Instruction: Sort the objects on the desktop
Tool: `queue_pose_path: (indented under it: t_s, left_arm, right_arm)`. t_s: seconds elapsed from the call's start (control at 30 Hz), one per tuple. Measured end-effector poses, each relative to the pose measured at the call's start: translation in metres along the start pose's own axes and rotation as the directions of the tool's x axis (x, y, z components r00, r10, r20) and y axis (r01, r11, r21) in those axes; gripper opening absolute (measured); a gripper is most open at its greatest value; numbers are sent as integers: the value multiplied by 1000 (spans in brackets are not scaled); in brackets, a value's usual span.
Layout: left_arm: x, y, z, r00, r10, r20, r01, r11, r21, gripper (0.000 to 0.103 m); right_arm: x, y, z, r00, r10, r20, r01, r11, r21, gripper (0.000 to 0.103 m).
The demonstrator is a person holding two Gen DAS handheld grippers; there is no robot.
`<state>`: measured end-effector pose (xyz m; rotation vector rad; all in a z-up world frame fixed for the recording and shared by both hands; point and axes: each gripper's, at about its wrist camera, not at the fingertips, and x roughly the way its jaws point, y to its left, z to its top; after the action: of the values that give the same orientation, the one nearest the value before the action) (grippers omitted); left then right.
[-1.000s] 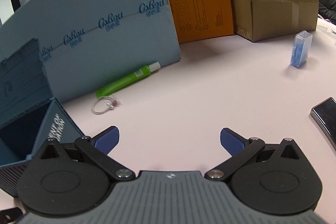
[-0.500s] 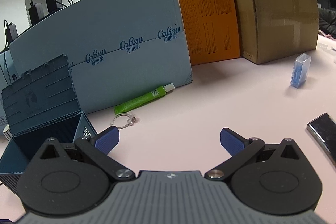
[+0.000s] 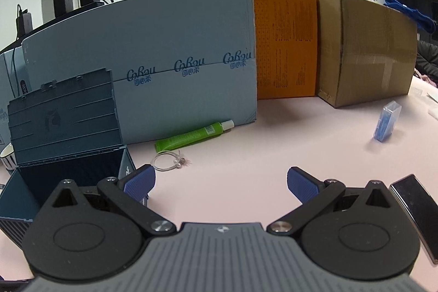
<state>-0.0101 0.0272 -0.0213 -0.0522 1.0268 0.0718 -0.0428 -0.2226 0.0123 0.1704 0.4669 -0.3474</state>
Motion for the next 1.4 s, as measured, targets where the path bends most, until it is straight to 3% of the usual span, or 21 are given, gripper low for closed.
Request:
queue_pose_path:
  t_s: [0.33,0.63,1.4]
  left_arm:
    - [5,13,6,1000,-10,-4,10,1000,-12,99]
    - [11,10,15,1000,8,11,-8,999,39,99]
    - [12,5,20,1000,-1,0,1,997,72,99]
  right_arm:
    - [-3,15,5,1000,10,-5,-10,1000,-16,103]
    - [-7,33,13,1000,21,3,-21,999,-49,103]
    - [-12,45,16,998,59,-2,-59,996,-70,103]
